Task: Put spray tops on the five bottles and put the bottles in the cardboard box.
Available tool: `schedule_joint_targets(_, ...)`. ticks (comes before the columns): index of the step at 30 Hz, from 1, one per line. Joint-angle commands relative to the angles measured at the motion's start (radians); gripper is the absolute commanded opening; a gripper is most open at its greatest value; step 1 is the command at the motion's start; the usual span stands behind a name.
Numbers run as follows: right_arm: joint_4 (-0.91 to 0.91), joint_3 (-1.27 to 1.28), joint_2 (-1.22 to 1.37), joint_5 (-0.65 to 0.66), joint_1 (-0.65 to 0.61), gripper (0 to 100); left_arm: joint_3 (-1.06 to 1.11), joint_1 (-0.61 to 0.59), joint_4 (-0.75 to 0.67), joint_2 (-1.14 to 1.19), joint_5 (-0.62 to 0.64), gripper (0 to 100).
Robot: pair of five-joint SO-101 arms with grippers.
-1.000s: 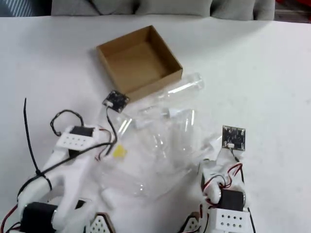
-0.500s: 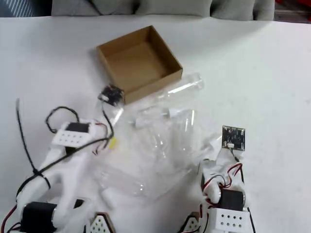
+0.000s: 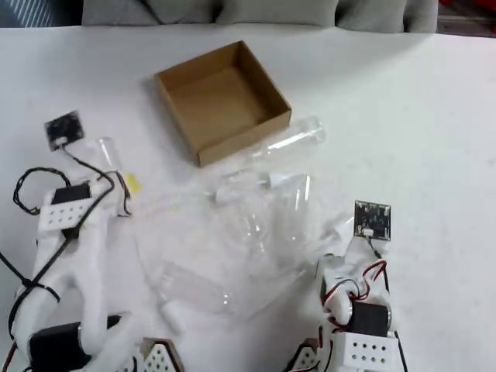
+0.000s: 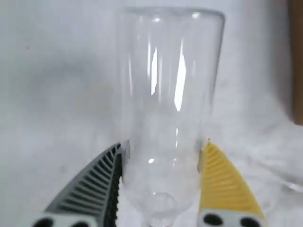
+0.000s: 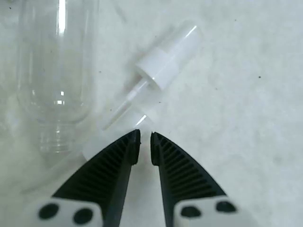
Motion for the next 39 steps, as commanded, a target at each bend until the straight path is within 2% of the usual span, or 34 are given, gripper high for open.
schedule_joint_targets(1,-0.005,0.009,0.005,-0.002,0.002,1.5,-0.06,-0.005,-0.026,-0.001,0.098,6)
schedule_joint_targets(4,0.004,0.009,0.005,-0.002,0.002,1.5,-0.054,-0.005,-0.049,0.001,0.124,10)
schedule_joint_targets(10,0.005,0.009,0.005,-0.002,0.002,1.5,-0.06,-0.01,-0.044,0.064,0.23,28)
schedule_joint_targets(14,0.005,0.009,0.005,-0.002,0.002,1.5,-0.08,-0.013,-0.029,0.094,0.227,29)
schedule_joint_targets(20,0.005,0.009,0.005,-0.002,0.002,1.5,-0.175,-0.035,0.161,0.091,0.224,29)
schedule_joint_targets(22,0.001,0.008,0.005,-0.002,0.004,1.5,-0.226,-0.035,0.249,0.091,0.19,29)
schedule_joint_targets(24,-0.028,0.002,0.005,-0.002,0.012,1.5,-0.282,-0.03,0.338,0.091,0.103,29)
schedule_joint_targets(28,-0.139,0.008,-0.018,-0.002,0.127,1.5,-0.342,-0.031,0.445,0.091,-0.028,29)
schedule_joint_targets(31,-0.174,0.008,-0.021,-0.002,0.159,1.5,-0.295,-0.033,0.427,0.091,-0.089,29)
schedule_joint_targets(35,-0.286,0.008,-0.021,0.003,0.196,1.5,-0.206,-0.045,0.313,0.085,-0.117,29)
schedule_joint_targets(39,-0.472,-0.005,-0.018,0.23,0.251,4.1,-0.144,-0.145,0.253,0.002,-0.115,29)
